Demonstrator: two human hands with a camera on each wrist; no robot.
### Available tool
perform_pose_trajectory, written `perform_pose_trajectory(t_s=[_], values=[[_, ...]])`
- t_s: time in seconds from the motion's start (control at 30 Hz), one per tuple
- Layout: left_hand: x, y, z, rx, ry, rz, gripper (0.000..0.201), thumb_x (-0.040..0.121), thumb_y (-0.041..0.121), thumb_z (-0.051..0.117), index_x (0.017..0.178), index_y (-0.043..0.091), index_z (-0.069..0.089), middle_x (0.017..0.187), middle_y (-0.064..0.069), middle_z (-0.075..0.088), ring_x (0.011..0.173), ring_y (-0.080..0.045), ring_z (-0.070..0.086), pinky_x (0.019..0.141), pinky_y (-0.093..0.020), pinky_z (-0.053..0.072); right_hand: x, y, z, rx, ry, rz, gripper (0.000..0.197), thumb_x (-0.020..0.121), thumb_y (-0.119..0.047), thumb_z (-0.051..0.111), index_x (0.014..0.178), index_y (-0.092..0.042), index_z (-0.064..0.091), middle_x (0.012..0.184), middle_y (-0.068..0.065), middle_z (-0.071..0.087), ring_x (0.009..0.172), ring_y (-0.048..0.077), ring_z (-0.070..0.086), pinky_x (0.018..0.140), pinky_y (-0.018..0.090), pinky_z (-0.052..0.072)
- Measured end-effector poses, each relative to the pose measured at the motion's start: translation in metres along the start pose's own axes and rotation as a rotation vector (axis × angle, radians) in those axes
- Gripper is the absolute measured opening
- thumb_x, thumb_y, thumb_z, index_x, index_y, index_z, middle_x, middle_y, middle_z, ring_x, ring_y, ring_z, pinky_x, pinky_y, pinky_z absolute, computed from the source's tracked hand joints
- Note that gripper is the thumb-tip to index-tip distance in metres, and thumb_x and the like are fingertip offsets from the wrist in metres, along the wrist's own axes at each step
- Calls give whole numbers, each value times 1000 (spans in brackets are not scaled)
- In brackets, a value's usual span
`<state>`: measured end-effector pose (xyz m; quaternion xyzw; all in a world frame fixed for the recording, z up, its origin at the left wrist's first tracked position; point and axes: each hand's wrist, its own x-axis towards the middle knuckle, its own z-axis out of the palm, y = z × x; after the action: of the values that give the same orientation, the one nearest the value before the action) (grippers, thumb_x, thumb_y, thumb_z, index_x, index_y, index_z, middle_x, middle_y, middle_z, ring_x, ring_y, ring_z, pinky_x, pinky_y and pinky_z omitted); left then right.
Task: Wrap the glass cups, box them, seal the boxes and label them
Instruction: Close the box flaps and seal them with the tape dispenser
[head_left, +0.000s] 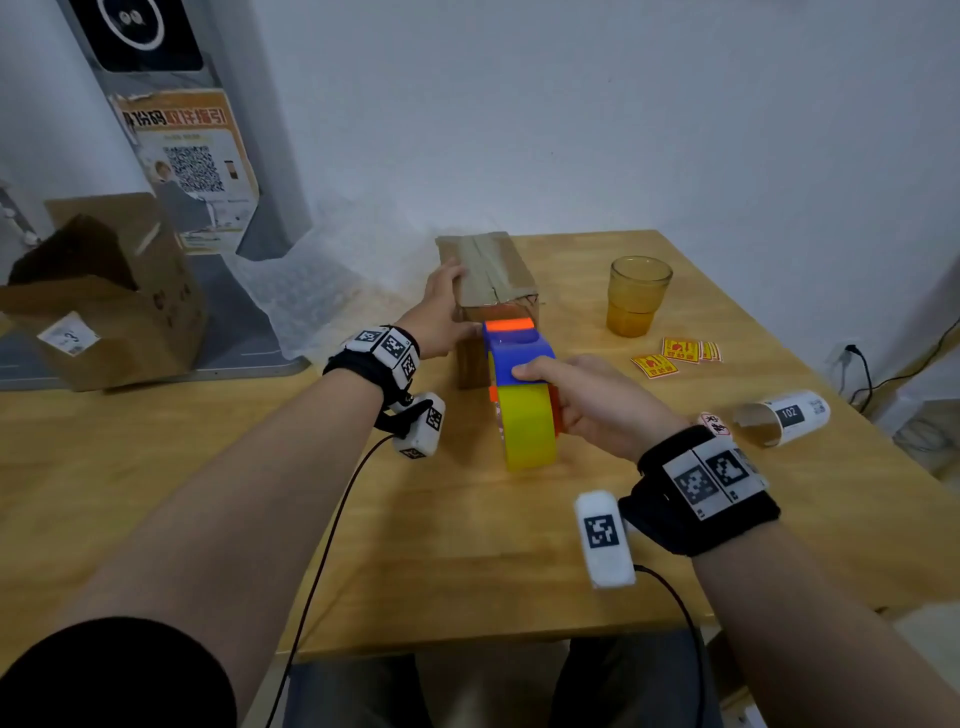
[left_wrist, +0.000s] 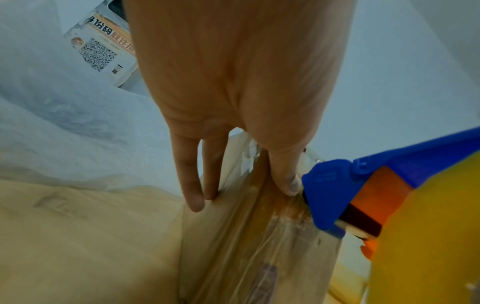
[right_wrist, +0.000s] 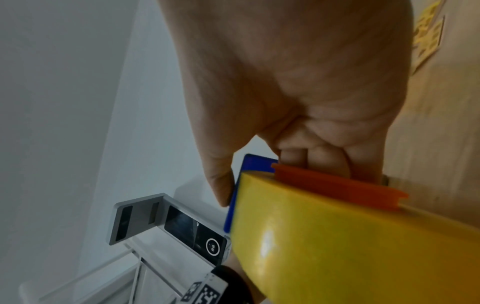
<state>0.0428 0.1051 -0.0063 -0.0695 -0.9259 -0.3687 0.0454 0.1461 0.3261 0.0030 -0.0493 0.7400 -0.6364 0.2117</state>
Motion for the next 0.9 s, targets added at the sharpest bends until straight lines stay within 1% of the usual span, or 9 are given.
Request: perform_pose_trajectory(t_s=[0.03,0.13,0.2,0.23,0.3,0.4,0.5,0.7,0.9], values=[[2,-2,-2,11,-5,11,90,92,15,74,160,14,16,170,1,0,145,-34,35,64,-30,56,3,-1,0,1,-11,23,70,69,-43,80,122,2,69,120,32,68,117,51,63,108,63,42],[4,-3,-10,48,-36,55,89,92,8,72,161,20,16,168,-5,6,148,-34,33,83,-33,55,14,1,-2,11,-14,67,56,83,-35,78,127,-1,67,116,27,73,114,45,68,104,59,51],[0,1,-16,47,-86,113,85,93,-3,61,160,31,21,166,-4,11,142,-33,38,77,-30,54,20,2,-2,29,-19,100,50,91,-38,74,129,-7,65,113,19,76,108,36,73,96,50,59],[-4,3,-19,41,-115,121,79,94,-4,54,157,36,28,167,0,12,141,-29,38,75,-33,56,22,1,-1,40,-24,116,50,92,-42,73,130,-10,65,112,16,77,106,33,75,93,46,60],[-11,8,-21,9,-137,88,60,102,6,46,151,40,44,169,8,13,142,-21,33,82,-46,61,24,-1,1,33,-35,136,53,93,-49,70,130,-12,65,111,15,78,104,32,75,95,46,59],[-17,12,-18,-29,-67,105,39,108,27,49,146,34,55,168,6,21,147,-19,31,95,-51,57,24,-9,5,-46,-37,142,52,96,-55,64,128,-14,65,107,13,79,101,32,76,100,50,56],[-15,13,-10,-47,-6,123,37,108,22,51,144,25,60,166,-3,28,151,-23,28,108,-49,45,17,-16,5,-87,-34,146,49,98,-54,61,127,-16,64,105,12,79,99,31,77,101,50,55],[-11,13,-2,-136,63,83,33,105,28,58,136,24,67,163,-1,35,148,-21,33,104,-49,48,-1,-22,2,-72,-52,139,45,102,-52,55,127,-16,62,98,10,80,79,20,79,77,36,58],[-11,7,5,-205,105,76,41,91,28,77,132,27,70,160,2,38,148,-17,33,116,-49,41,-5,-11,15,-148,3,110,48,98,-56,58,125,-16,67,102,10,80,95,29,77,101,49,56]])
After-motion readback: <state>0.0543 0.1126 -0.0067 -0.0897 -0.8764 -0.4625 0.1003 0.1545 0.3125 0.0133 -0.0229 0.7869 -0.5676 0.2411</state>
